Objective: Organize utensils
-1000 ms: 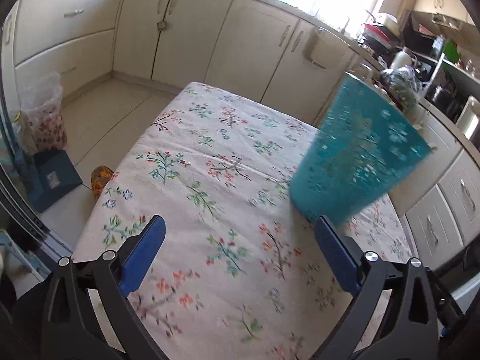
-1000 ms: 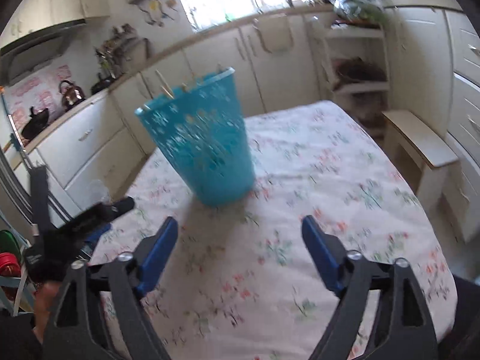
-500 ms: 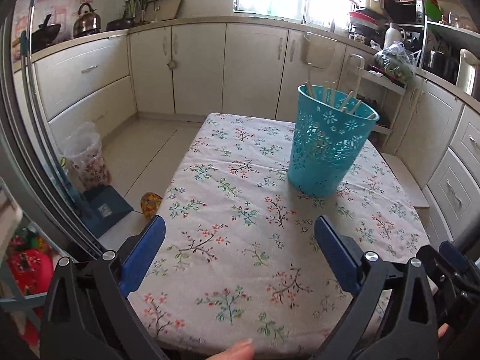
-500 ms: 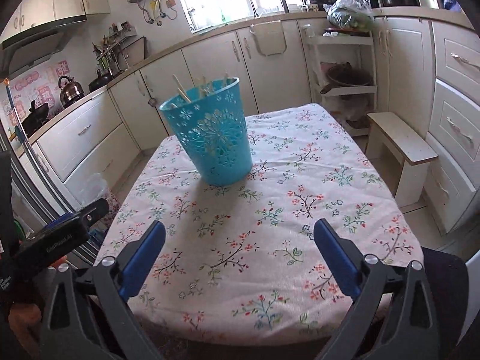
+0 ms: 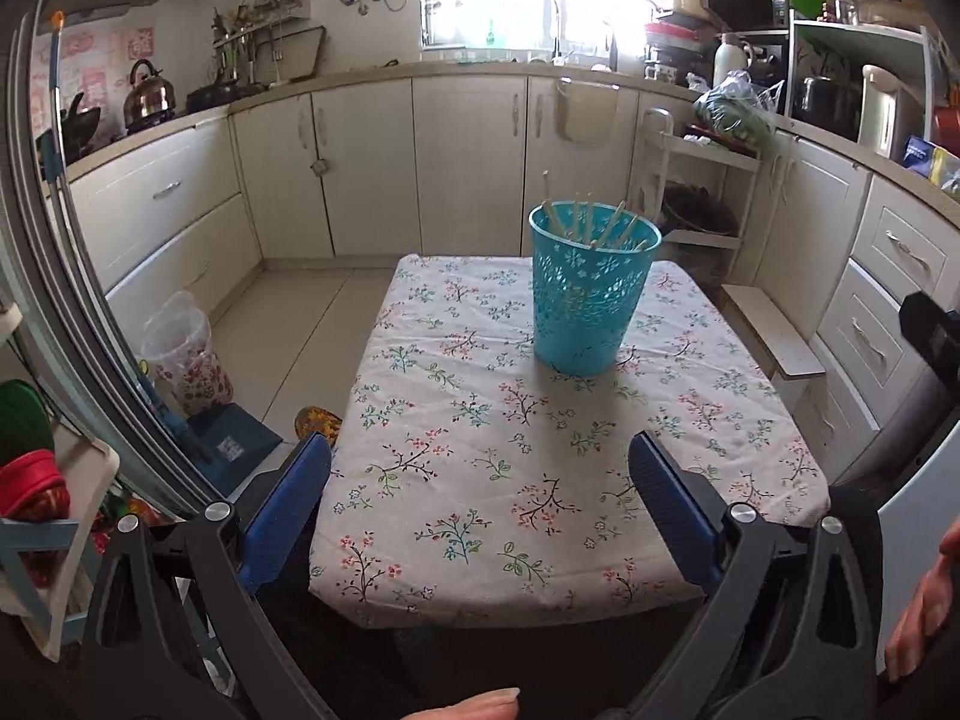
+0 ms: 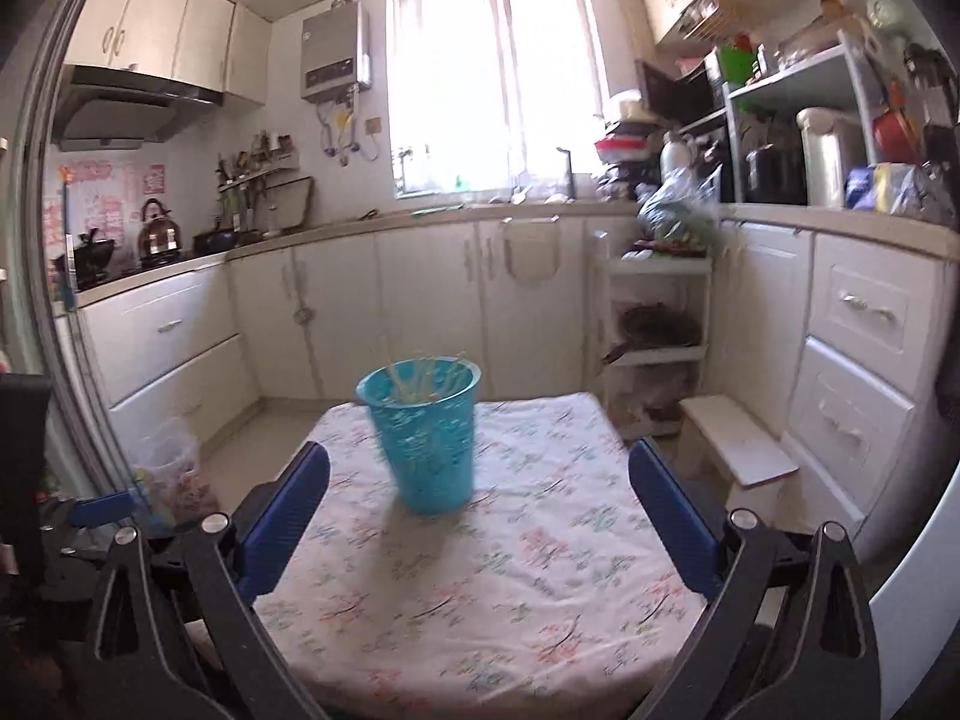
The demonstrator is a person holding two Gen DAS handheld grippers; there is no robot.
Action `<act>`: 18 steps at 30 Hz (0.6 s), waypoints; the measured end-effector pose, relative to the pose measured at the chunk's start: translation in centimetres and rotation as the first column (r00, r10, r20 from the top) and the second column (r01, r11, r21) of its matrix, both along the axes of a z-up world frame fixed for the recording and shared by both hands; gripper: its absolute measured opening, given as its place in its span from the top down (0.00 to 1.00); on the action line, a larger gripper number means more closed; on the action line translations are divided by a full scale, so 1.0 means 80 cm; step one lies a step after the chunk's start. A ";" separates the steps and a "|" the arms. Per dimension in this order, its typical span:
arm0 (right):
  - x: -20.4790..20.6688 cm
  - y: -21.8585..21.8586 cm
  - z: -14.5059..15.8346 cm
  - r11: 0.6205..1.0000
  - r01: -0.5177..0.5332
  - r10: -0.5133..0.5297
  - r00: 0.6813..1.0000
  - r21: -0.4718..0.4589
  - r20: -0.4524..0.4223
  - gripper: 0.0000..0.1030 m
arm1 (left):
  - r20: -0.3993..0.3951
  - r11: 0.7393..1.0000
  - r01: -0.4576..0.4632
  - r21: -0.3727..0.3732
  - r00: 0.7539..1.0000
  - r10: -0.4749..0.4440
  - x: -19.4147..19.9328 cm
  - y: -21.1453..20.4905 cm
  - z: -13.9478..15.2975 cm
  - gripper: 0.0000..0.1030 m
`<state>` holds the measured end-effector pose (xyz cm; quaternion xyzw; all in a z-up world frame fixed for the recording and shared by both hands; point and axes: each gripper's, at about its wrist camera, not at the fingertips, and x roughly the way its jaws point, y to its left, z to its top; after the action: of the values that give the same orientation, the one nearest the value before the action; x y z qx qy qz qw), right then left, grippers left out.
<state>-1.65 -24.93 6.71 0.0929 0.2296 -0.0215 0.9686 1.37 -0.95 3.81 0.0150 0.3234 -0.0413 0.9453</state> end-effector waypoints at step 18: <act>-0.044 0.029 -0.059 0.984 -0.106 0.133 0.970 0.141 -0.203 0.07 | 0.023 1.000 -0.013 0.001 1.000 0.013 -0.070 0.003 0.002 0.07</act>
<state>-5.20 -22.62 1.97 0.1383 0.3376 0.0420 0.9301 -4.21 -0.68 4.00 0.0139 0.3127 -0.0345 0.9491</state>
